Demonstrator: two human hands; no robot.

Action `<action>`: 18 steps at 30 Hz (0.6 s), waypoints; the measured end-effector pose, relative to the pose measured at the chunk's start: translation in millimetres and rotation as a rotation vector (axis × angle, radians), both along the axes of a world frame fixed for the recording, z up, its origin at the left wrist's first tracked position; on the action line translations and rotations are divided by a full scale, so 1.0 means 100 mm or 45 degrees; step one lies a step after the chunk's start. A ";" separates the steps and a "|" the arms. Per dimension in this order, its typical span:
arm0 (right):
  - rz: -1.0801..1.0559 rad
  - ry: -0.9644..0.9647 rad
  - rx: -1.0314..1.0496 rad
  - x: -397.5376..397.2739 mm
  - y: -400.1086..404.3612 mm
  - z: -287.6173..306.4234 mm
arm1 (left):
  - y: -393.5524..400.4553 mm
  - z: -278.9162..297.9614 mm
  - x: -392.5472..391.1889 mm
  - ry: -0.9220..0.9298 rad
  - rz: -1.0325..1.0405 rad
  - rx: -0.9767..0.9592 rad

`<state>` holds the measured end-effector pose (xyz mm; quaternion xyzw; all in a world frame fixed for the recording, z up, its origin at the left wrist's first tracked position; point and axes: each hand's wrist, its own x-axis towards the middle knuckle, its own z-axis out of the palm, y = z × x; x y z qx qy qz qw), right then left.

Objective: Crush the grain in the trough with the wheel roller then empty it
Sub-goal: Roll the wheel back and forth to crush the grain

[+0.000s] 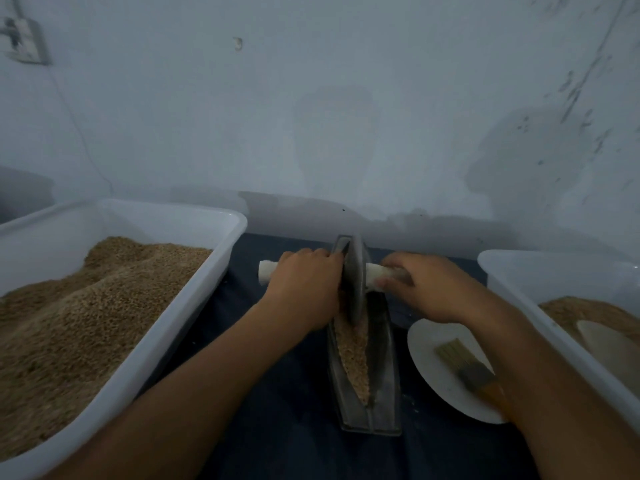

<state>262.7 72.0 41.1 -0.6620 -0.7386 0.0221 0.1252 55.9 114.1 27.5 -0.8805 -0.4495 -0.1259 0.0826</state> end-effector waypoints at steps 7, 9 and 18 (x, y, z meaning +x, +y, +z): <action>0.126 -0.191 -0.255 -0.11 -0.32 0.32 | -0.45 0.36 -0.07 0.135 -0.038 -0.075; 0.153 -0.238 -0.301 -0.17 -0.41 0.38 | -0.57 0.43 -0.09 0.178 -0.059 -0.069; 0.142 -0.142 -0.328 -0.21 -0.40 0.38 | -0.51 0.38 -0.13 0.158 -0.035 -0.104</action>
